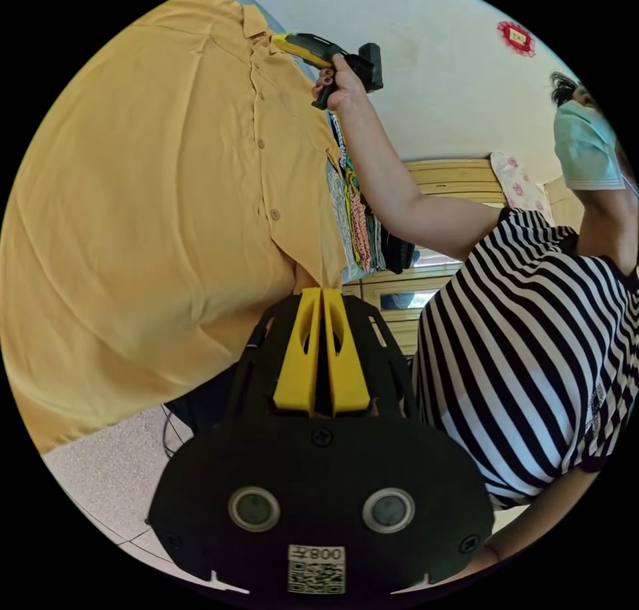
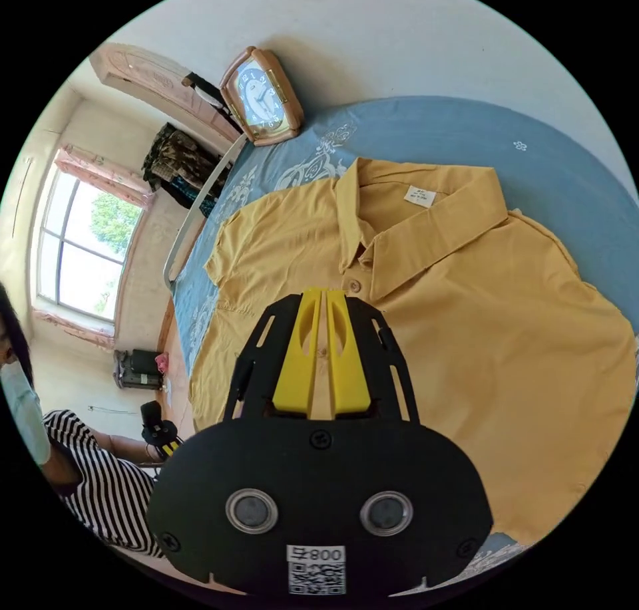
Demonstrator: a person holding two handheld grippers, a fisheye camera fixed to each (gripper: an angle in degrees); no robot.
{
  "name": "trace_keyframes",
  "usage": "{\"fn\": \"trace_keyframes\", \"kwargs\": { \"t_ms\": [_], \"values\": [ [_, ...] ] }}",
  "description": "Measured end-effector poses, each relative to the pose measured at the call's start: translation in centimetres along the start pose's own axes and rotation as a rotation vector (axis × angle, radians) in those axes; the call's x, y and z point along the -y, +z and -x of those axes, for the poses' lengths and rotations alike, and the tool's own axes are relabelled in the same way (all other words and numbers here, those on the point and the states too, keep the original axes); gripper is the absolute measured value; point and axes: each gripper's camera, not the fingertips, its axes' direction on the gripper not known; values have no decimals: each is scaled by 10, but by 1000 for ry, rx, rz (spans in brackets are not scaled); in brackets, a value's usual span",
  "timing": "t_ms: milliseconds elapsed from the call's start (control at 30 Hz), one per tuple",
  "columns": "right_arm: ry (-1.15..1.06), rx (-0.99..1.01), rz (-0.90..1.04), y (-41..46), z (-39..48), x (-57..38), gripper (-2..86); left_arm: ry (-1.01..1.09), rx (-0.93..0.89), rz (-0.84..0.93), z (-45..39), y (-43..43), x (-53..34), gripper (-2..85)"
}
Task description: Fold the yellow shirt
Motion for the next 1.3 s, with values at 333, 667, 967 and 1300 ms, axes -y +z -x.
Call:
{"fn": "trace_keyframes", "kwargs": {
  "t_ms": [333, 667, 967, 1300],
  "values": [
    [-2, -217, -43, -17, 9, 0, 5, -7, -16, 7, 6, -1, -3, 1],
    [46, -302, -12, -3, 13, 16, 2, -17, -12, 4, 10, -5, -6, 2],
    [119, -253, -39, -23, 18, 4, 9, -104, 51, 0, 21, -7, -7, 2],
    [180, -189, -29, -105, 56, -88, 66, -184, 126, 22, 24, -5, -11, 2]
  ]
}}
